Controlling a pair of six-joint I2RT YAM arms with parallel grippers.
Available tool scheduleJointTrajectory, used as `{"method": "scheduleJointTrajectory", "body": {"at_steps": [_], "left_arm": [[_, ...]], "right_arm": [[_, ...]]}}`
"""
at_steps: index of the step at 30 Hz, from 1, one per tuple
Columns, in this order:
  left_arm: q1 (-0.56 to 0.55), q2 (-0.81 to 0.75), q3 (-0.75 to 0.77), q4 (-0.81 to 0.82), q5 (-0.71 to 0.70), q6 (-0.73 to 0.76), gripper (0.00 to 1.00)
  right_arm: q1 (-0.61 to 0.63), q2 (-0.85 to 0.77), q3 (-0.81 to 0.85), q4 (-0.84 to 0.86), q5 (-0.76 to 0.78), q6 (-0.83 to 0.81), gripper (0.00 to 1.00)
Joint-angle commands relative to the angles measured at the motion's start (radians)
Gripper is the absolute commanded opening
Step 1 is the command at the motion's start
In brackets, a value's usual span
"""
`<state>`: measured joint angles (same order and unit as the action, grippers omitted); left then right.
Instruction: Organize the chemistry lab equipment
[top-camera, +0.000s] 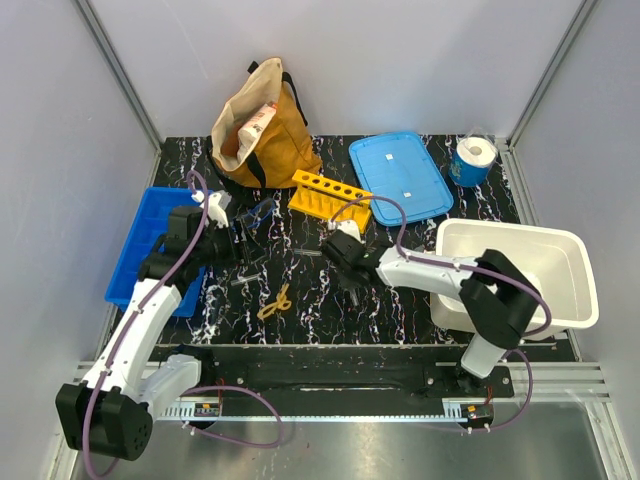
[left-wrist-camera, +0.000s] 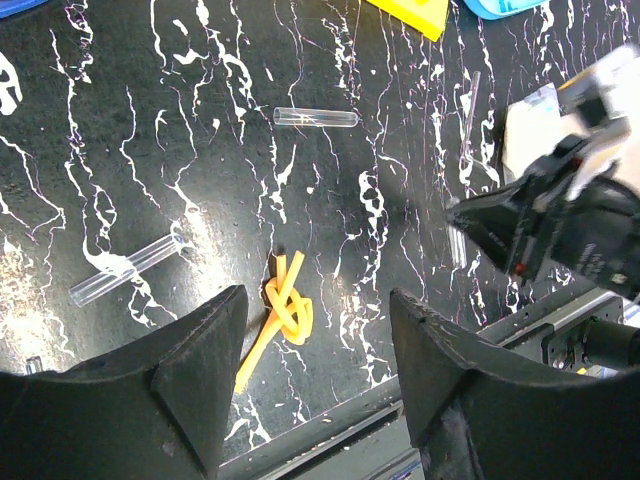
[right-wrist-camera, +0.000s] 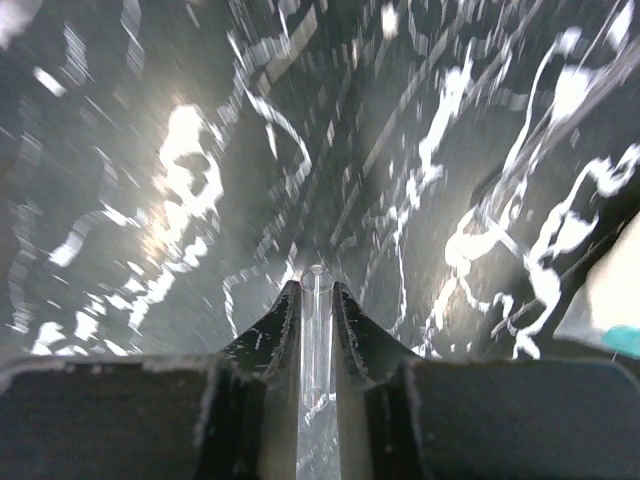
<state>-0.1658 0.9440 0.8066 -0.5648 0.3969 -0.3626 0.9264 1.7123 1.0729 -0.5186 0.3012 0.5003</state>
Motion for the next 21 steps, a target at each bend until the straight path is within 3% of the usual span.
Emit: {"method": "scheduleJointTrajectory", "body": {"at_steps": [1, 9, 21], "left_arm": [[-0.001, -0.017, -0.009, 0.055, 0.007, 0.005, 0.63], [-0.003, -0.024, -0.01, 0.055, -0.004, 0.002, 0.63], [-0.001, -0.03, -0.01, 0.057, -0.006, -0.001, 0.64]], "right_arm": [[-0.024, -0.123, 0.03, 0.288, 0.131, -0.081, 0.15], [-0.138, -0.152, -0.062, 0.904, 0.124, -0.301, 0.16], [-0.251, 0.062, 0.031, 1.296, -0.099, -0.44, 0.18]]}}
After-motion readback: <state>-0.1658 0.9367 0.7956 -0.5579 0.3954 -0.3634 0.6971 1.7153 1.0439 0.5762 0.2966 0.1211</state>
